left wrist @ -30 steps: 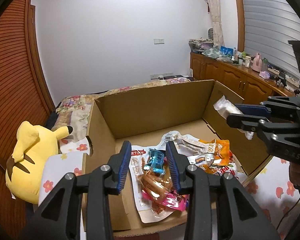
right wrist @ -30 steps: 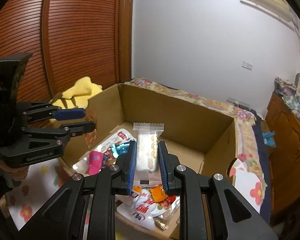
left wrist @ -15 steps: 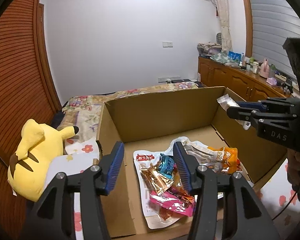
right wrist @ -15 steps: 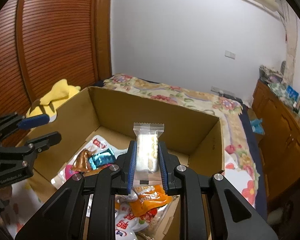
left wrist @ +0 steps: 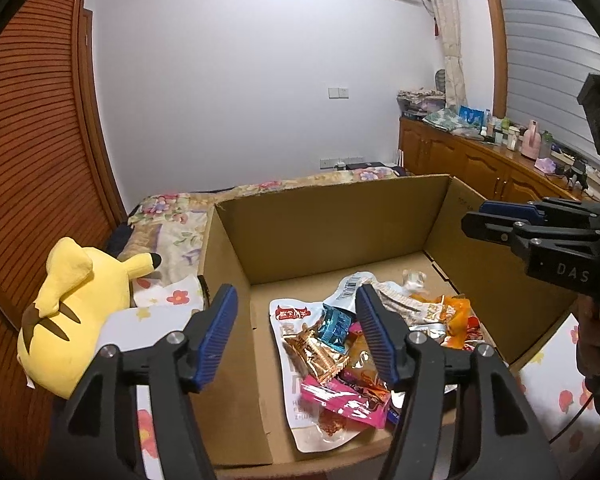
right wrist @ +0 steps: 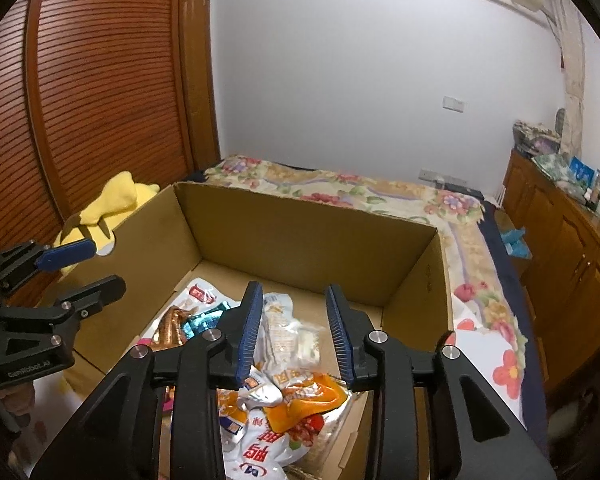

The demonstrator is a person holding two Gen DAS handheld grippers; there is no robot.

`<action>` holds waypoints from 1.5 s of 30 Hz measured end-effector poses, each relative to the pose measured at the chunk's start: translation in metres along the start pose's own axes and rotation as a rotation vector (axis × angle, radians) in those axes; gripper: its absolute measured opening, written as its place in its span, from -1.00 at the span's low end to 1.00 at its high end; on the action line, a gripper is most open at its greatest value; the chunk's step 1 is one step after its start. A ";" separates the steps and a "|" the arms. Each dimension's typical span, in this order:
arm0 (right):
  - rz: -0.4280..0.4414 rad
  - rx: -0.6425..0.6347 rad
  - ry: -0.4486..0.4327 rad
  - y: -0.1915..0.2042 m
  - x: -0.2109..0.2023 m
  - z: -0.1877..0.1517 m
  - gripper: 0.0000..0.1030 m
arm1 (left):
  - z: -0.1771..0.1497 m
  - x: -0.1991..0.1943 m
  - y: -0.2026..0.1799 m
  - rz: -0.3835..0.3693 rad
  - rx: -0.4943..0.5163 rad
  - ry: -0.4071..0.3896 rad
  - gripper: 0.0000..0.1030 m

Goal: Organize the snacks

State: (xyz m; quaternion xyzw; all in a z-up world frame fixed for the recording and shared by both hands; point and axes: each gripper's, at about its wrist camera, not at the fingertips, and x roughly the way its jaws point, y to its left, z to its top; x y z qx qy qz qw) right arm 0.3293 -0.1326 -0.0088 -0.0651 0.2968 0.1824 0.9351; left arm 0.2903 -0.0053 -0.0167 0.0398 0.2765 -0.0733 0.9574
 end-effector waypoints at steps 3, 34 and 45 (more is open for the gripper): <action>0.002 0.009 -0.024 0.000 -0.011 -0.003 -0.30 | 0.000 -0.014 -0.002 0.008 0.002 -0.025 0.29; -0.095 0.006 -0.271 0.050 -0.178 -0.031 0.98 | -0.012 -0.190 -0.007 0.095 -0.035 -0.242 0.98; -0.107 0.037 -0.293 0.063 -0.214 -0.059 1.00 | -0.040 -0.226 -0.024 0.086 -0.021 -0.232 0.98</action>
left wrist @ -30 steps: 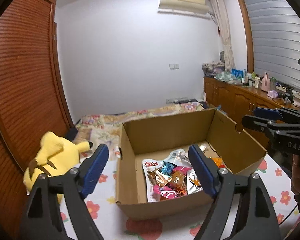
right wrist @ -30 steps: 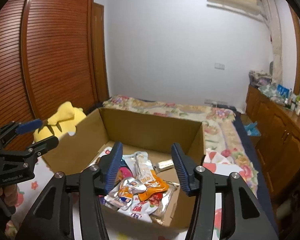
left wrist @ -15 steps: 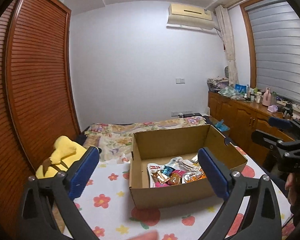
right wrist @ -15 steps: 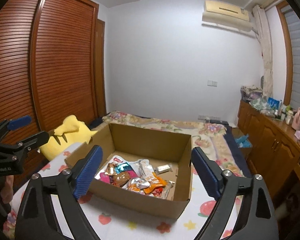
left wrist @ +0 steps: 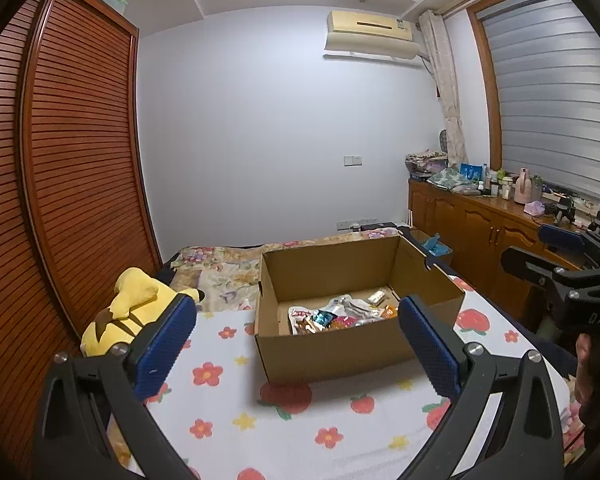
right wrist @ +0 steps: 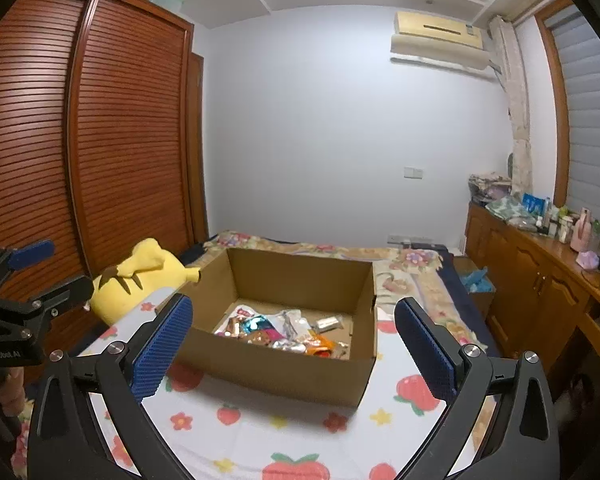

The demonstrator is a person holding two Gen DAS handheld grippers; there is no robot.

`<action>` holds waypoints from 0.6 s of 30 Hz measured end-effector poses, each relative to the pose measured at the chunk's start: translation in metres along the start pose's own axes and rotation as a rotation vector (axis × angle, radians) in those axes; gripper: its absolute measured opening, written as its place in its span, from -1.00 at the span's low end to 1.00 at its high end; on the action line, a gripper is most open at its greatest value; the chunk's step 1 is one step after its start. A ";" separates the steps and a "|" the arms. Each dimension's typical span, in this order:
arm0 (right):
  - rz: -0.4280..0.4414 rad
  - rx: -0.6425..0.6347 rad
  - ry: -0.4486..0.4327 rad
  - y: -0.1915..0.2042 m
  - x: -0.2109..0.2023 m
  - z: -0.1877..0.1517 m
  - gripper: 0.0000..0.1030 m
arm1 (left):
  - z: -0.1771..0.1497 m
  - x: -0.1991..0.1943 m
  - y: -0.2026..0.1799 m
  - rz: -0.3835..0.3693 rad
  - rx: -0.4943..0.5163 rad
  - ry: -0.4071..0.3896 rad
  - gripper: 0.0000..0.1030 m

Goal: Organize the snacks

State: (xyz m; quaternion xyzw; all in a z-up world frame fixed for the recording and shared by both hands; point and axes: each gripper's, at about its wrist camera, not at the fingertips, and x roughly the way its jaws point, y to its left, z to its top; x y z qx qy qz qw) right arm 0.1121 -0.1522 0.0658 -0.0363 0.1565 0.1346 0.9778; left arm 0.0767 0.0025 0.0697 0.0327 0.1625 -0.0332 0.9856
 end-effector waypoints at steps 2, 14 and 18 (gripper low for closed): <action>0.001 0.014 -0.002 -0.001 -0.007 -0.003 1.00 | -0.003 -0.005 0.000 -0.007 -0.012 0.008 0.98; -0.021 0.045 -0.006 -0.007 -0.041 -0.022 1.00 | -0.019 -0.023 -0.004 -0.017 -0.031 0.034 0.98; -0.035 0.051 0.001 -0.011 -0.047 -0.032 1.00 | -0.025 -0.023 -0.006 -0.020 -0.032 0.046 0.98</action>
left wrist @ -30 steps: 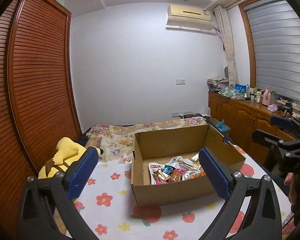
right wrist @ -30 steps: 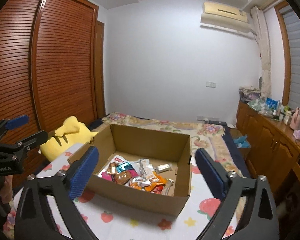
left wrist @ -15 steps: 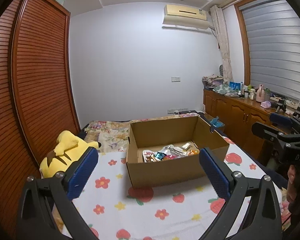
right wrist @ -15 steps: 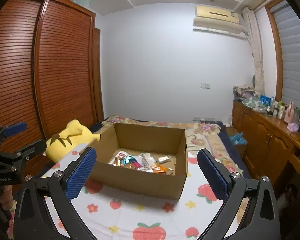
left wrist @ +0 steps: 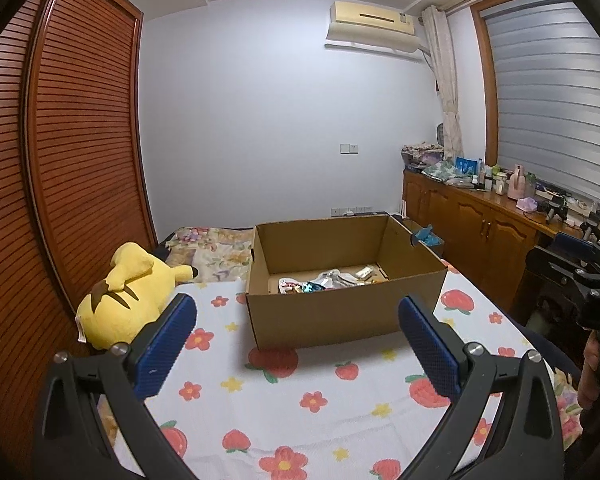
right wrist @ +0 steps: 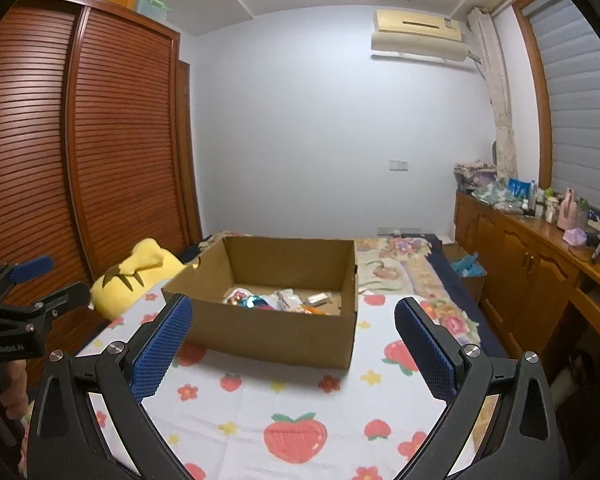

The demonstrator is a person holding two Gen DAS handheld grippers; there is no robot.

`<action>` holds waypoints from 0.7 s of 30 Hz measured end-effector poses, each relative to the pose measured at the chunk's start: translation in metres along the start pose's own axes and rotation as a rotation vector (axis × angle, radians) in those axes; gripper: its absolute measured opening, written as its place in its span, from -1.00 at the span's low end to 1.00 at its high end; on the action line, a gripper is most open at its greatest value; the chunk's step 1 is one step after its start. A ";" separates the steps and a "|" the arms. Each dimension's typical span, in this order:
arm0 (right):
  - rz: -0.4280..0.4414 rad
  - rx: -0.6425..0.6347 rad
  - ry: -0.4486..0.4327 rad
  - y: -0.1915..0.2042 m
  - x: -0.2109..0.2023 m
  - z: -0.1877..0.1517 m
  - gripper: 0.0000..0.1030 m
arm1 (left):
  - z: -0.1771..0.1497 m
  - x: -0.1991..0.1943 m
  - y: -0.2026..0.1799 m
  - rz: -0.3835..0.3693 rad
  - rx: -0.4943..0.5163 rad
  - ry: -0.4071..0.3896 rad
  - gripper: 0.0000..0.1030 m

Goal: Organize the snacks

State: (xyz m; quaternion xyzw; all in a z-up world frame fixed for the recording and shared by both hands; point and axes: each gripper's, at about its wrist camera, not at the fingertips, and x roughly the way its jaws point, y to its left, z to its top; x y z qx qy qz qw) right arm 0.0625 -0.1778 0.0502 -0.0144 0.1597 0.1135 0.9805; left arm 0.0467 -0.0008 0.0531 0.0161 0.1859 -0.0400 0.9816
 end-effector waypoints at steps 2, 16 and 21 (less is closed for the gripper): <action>-0.002 0.004 0.003 -0.002 -0.001 -0.004 1.00 | -0.003 0.002 -0.001 0.001 0.002 0.005 0.98; -0.006 0.008 0.026 -0.003 0.001 -0.014 1.00 | -0.013 0.005 0.001 0.000 -0.005 0.024 0.98; -0.006 0.007 0.032 -0.003 0.000 -0.014 1.00 | -0.014 0.006 0.003 0.004 -0.006 0.025 0.98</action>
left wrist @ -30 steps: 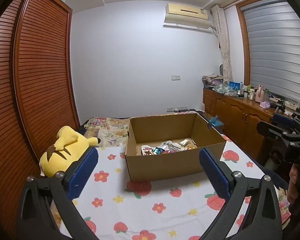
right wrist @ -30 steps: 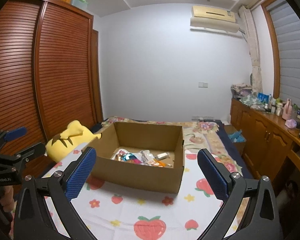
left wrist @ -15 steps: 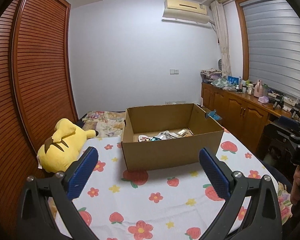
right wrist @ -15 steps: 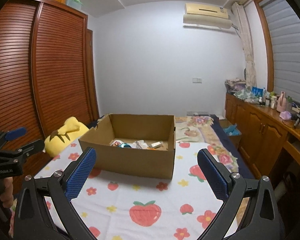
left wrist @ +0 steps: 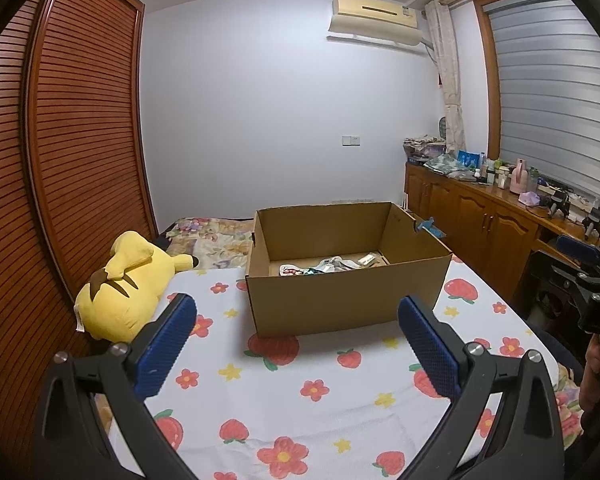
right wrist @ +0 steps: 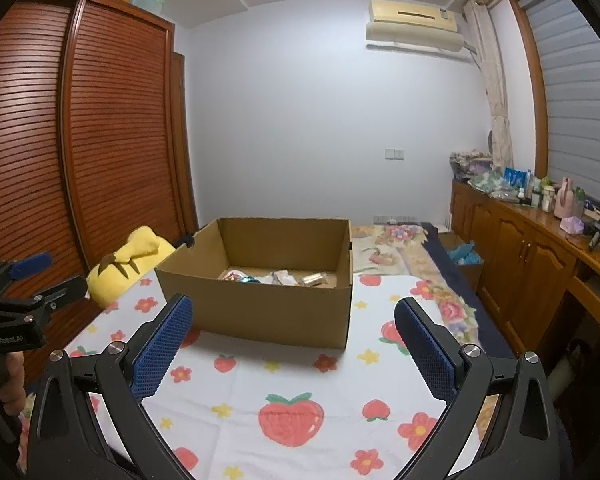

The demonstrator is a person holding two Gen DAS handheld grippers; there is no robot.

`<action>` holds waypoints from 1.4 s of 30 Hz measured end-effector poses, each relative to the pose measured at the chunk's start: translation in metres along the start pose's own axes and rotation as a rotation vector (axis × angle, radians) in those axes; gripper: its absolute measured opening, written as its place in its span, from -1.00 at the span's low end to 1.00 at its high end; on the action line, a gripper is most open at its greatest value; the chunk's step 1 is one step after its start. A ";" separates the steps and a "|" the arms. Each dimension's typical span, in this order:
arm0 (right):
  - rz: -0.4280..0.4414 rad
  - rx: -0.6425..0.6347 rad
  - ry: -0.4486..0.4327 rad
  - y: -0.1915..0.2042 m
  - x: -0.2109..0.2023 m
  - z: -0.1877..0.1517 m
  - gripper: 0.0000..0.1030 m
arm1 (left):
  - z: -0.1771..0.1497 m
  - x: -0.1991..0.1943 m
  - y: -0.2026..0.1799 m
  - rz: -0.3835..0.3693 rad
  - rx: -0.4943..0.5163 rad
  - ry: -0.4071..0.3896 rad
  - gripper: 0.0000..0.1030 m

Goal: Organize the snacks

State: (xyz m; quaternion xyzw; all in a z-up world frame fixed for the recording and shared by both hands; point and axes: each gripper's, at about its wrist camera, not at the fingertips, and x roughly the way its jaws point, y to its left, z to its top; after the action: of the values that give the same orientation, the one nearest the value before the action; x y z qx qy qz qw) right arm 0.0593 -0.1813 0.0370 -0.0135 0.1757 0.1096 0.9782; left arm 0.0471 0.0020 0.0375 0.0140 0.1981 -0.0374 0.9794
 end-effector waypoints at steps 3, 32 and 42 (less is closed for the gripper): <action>-0.002 -0.002 0.000 0.000 0.000 0.000 1.00 | 0.000 0.000 0.000 0.000 0.000 0.001 0.98; -0.001 -0.003 0.001 0.001 0.001 0.000 1.00 | -0.007 0.001 0.002 -0.002 -0.005 0.006 0.98; 0.000 -0.004 0.003 0.002 0.001 -0.001 1.00 | -0.007 0.000 0.002 -0.001 -0.005 0.008 0.98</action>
State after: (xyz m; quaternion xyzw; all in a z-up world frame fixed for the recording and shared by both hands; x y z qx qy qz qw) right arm 0.0592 -0.1794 0.0357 -0.0157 0.1769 0.1101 0.9779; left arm 0.0449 0.0046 0.0309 0.0117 0.2018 -0.0372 0.9786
